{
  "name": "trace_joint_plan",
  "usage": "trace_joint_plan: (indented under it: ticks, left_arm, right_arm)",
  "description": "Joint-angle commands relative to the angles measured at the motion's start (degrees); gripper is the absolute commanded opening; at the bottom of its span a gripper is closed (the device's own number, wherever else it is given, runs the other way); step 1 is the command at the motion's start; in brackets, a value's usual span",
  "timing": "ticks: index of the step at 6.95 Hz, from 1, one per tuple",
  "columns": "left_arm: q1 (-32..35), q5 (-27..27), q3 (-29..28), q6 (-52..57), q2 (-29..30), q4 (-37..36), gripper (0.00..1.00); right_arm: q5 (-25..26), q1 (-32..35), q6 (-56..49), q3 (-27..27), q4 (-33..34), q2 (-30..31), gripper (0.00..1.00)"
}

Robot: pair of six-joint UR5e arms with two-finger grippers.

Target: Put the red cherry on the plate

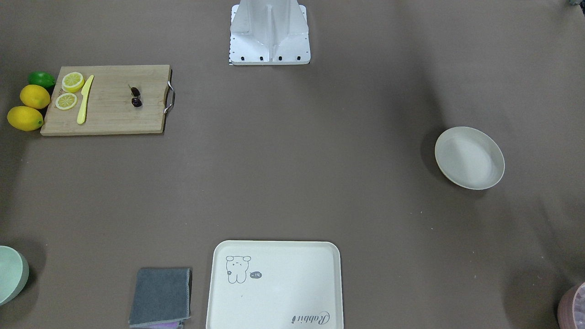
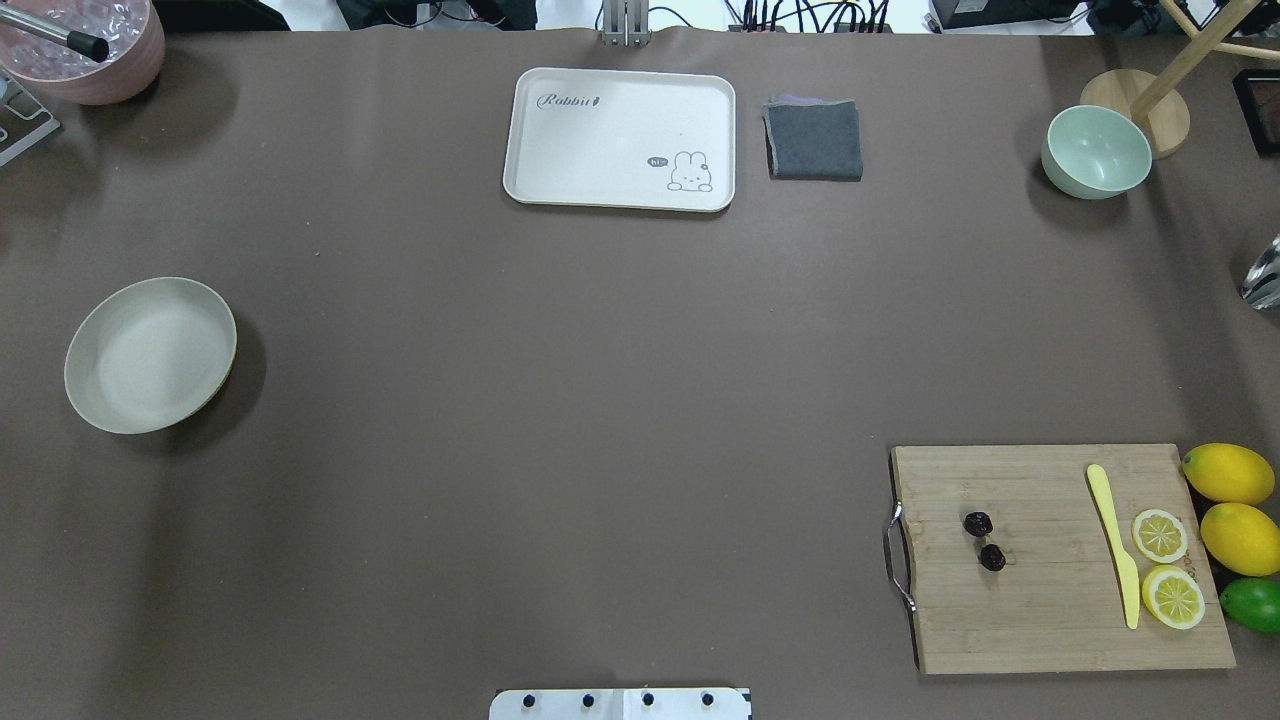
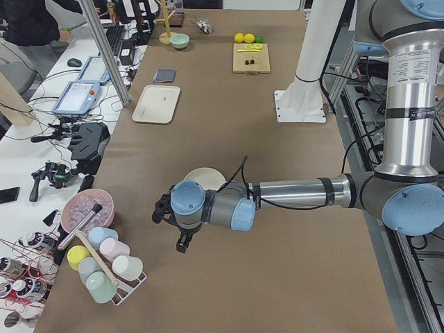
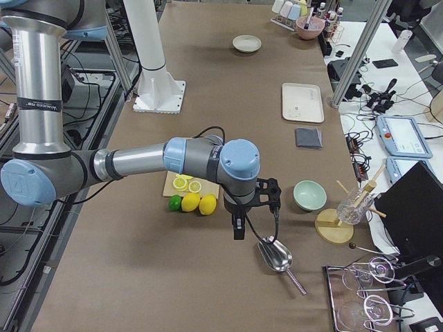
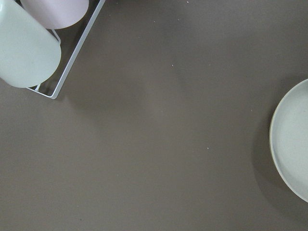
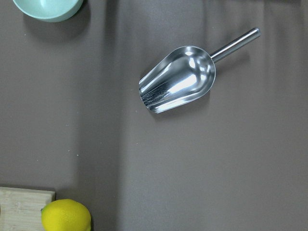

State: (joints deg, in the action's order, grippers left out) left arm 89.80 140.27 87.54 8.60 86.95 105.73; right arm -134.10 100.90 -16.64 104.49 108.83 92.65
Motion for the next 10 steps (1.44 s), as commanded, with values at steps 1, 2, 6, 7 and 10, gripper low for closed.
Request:
trace_joint_plan:
  ticks: [1, 2, 6, 7, 10]
  left_arm:
    - [0.28, 0.0, 0.26, 0.01, -1.68, 1.31, 0.99]
    - [0.28, 0.09, 0.87, -0.16, -1.7, 1.32, 0.99]
    - [-0.33, 0.44, 1.58, -1.56, -0.47, 1.67, 0.99]
    - [-0.77, 1.4, 3.15, -2.18, 0.23, 1.41, 0.99]
    - [-15.11, -0.24, 1.34, -23.71, 3.22, 12.24, 0.98]
  right_arm:
    - [0.15, 0.0, 0.03, 2.19, -0.11, 1.91, 1.0]
    - [0.24, 0.0, -0.06, 2.21, -0.11, 2.01, 1.0]
    - [0.24, 0.0, -0.77, 2.03, -0.2, 2.1, 1.0]
    - [0.33, 0.0, -0.68, 1.86, -0.2, 2.01, 1.0]
    - [0.24, 0.0, -0.84, 2.03, -0.2, 2.88, 1.0]
